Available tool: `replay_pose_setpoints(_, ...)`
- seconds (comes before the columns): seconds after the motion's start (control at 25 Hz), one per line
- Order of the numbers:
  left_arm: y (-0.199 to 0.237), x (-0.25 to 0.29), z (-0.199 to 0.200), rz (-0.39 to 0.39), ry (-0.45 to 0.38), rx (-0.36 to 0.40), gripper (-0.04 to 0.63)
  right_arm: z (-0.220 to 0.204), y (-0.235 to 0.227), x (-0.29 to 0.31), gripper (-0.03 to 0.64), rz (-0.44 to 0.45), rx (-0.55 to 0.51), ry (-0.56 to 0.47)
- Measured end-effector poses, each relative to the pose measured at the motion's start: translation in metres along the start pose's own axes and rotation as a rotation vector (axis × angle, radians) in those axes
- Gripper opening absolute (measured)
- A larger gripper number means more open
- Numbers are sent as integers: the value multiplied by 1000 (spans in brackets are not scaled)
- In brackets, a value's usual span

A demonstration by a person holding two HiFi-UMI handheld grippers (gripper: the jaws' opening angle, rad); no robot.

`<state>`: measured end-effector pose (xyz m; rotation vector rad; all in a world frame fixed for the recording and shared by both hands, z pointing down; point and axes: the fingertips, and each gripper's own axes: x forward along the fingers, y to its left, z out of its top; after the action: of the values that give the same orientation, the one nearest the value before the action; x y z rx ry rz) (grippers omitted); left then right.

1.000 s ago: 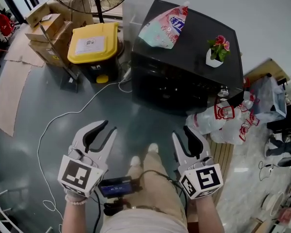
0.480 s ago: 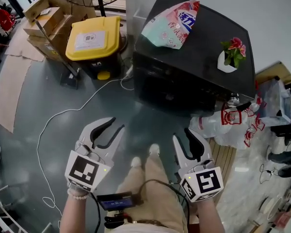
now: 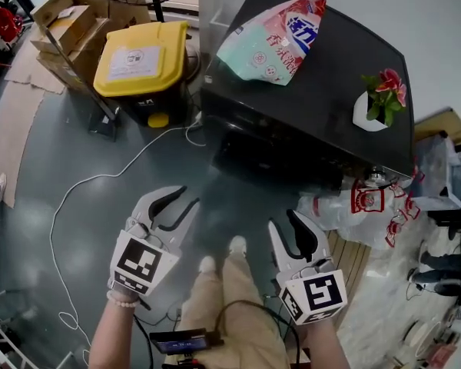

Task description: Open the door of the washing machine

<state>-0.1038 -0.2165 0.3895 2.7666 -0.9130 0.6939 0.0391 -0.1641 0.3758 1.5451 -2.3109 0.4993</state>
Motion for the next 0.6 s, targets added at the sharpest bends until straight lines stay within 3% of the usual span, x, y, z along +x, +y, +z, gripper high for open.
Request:
replay_pose_setpoints(0.4,-1,80,-36,-48,68,52,126,-19,-28,31,133,9,-11,15)
replay_pose_setpoints(0.6,10,108,-65,-23,95,59,125,-31,-33,45,133,22,-29,25)
